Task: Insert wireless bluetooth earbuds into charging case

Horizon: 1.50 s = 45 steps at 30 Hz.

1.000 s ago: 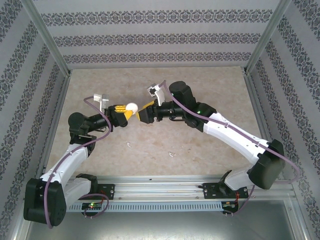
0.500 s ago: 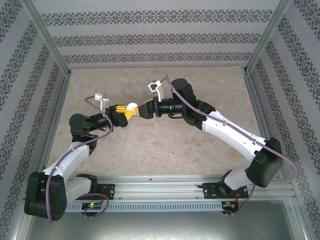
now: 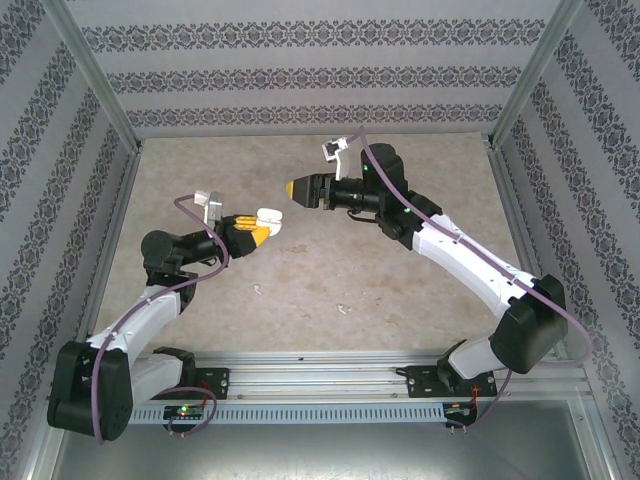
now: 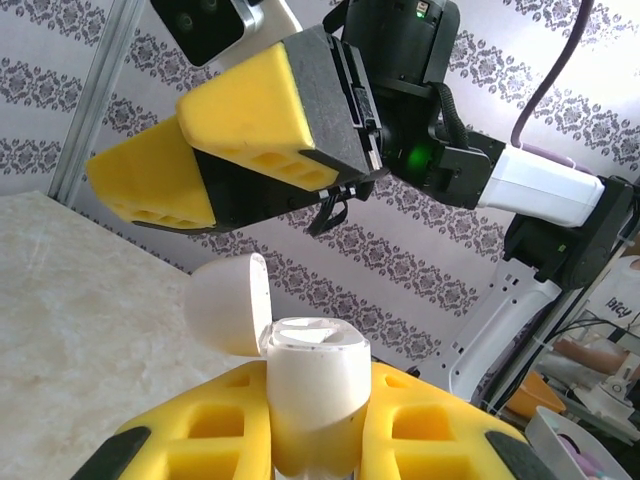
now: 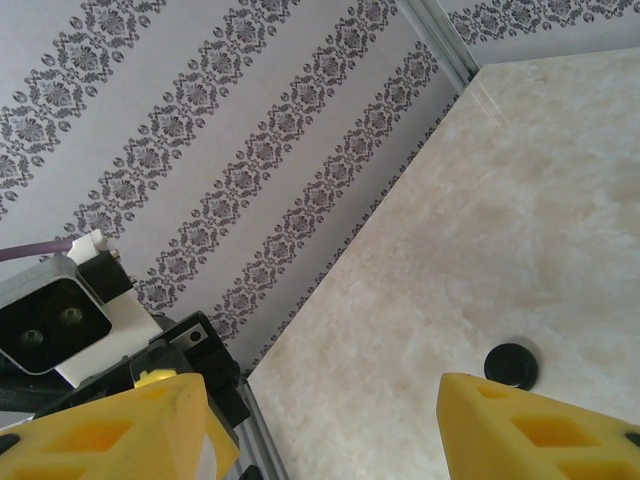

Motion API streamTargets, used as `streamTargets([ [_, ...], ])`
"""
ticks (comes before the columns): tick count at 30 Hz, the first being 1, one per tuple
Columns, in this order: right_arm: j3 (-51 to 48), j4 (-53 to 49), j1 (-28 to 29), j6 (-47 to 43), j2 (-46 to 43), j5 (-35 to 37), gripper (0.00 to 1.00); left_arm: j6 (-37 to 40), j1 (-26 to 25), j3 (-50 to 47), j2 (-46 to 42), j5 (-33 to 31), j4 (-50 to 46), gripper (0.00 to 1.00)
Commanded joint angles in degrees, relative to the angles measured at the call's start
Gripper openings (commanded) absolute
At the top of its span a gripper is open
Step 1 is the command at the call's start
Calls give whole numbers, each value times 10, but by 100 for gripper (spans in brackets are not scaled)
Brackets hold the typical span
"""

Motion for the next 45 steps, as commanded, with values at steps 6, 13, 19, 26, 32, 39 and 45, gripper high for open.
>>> streamTargets([
  [6,-54,-65,22,-18,-44,98,60,227,-4,43,-91,-81,-328,0],
  [13,-56,-167,102,-16,24,202,57,430,-3,93,-222,-324,-673,0],
  [19,39,-241,156,-21,167,198,56,469,-1,103,-342,-511,-831,0],
  [26,190,-335,182,-66,332,171,54,506,-1,119,-449,-564,-935,0],
  [32,311,-448,214,-106,422,212,54,505,-2,113,-484,-569,-983,0],
  [39,420,-547,238,-134,500,265,53,494,-2,98,-492,-559,-979,0],
  [45,471,-582,245,-144,538,280,51,496,-1,92,-492,-553,-980,0],
])
